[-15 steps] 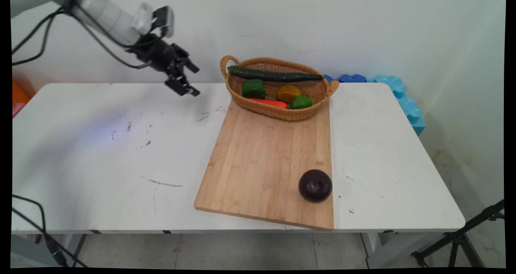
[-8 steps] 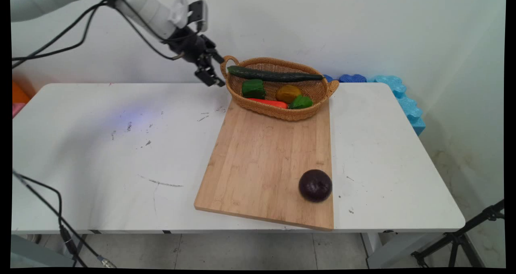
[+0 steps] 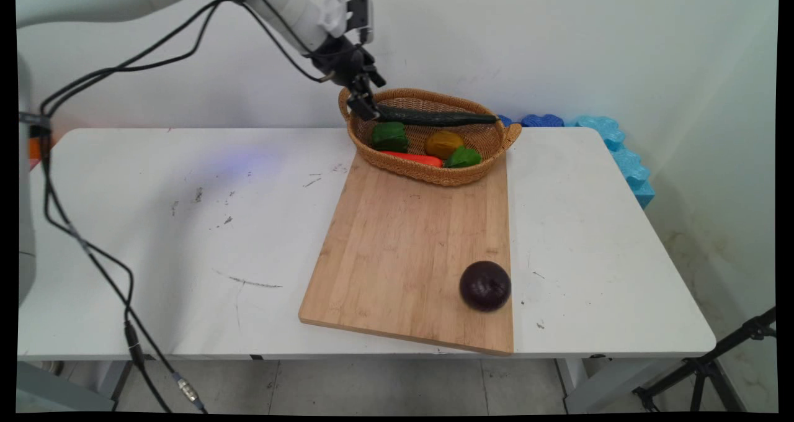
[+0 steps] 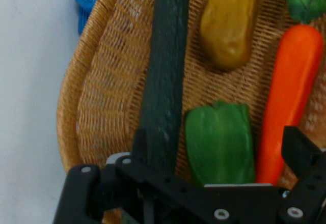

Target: Pick up the cucumber from the vegetable basket

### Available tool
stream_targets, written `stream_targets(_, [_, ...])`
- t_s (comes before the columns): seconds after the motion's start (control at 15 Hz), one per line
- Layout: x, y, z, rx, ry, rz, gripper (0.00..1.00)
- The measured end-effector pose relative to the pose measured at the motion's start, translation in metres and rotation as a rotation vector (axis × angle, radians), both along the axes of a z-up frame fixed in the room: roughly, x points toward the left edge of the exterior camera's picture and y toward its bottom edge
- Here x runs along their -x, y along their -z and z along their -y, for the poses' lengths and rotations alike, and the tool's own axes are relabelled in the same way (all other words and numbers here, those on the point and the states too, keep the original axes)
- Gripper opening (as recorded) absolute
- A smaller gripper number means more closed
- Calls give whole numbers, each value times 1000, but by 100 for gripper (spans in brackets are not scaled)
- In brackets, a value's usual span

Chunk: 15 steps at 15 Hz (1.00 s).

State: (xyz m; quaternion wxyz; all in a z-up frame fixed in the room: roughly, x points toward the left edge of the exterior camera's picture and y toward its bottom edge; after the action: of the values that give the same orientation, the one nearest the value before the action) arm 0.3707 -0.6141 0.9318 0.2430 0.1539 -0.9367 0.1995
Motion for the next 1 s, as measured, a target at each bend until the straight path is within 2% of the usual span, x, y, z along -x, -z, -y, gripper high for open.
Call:
stream_targets(0.53, [37,27,51,-15,-5,20,100])
stream_targets(1.0, [54,47,77,-36,-20,28,100])
